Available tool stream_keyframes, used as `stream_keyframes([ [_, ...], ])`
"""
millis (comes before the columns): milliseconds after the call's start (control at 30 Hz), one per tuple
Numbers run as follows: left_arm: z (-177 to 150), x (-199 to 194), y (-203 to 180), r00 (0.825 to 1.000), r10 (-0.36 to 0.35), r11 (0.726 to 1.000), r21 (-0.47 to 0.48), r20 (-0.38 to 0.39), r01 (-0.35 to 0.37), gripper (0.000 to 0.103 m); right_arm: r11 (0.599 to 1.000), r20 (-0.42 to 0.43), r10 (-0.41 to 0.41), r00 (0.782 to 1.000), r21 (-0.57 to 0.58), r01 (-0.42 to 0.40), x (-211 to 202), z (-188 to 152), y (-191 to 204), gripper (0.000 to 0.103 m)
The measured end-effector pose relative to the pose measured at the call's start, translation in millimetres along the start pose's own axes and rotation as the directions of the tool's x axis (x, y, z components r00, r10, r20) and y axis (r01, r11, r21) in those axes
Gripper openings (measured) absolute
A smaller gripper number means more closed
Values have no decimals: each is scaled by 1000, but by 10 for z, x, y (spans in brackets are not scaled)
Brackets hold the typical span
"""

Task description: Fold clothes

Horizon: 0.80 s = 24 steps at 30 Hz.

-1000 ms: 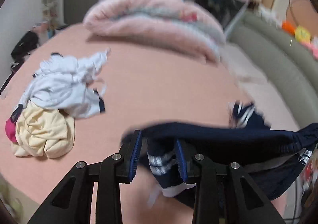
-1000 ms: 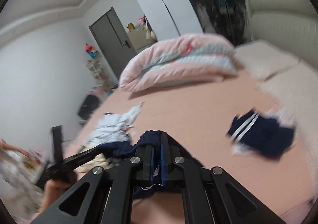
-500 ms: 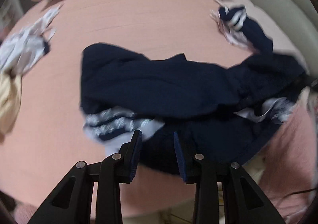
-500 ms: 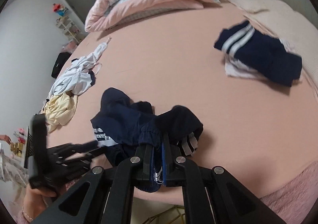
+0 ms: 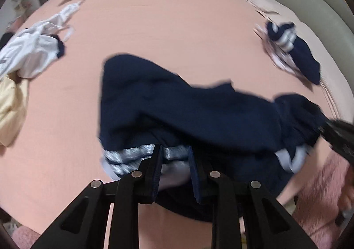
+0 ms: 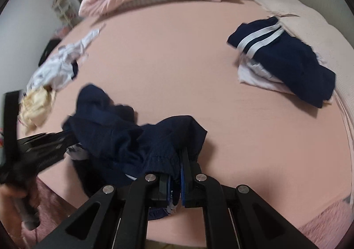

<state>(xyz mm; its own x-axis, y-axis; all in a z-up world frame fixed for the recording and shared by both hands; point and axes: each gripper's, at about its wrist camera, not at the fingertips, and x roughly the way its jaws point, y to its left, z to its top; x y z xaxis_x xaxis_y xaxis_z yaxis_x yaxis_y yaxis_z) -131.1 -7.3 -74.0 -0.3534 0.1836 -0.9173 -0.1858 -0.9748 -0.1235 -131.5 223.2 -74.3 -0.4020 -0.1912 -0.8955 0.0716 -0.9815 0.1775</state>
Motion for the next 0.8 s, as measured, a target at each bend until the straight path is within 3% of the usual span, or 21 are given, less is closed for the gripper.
stream_keyframes([
  [133, -12, 206, -98, 998, 62, 998, 33, -13, -62, 22, 1000, -59, 4, 998, 7, -4, 235, -32, -56, 4],
  [200, 16, 312, -138, 996, 88, 996, 34, -10, -87, 29, 1000, -78, 6, 997, 14, -5, 308, -88, -82, 4],
  [267, 26, 236, -117, 999, 54, 998, 20, -4, -54, 30, 1000, -89, -2, 996, 20, 4, 364, -165, -130, 4],
  [367, 40, 114, -85, 1000, 1, 1000, 0, 6, -1, 6, 999, -77, -3, 997, 47, 7, 367, -271, -222, 4],
  [533, 20, -263, 97, 994, -89, 994, -65, 62, 93, 5, 996, -12, -11, 1000, 90, 12, 143, -288, -338, 4],
  [733, -70, -1062, 445, 967, -166, 973, -128, 193, 193, 5, 987, 110, 68, 992, 139, -83, -307, -122, -419, 4],
  [800, -125, -1196, 527, 953, -227, 957, -134, 202, 256, 5, 984, 127, 97, 987, 134, -114, -400, -55, -376, 4],
])
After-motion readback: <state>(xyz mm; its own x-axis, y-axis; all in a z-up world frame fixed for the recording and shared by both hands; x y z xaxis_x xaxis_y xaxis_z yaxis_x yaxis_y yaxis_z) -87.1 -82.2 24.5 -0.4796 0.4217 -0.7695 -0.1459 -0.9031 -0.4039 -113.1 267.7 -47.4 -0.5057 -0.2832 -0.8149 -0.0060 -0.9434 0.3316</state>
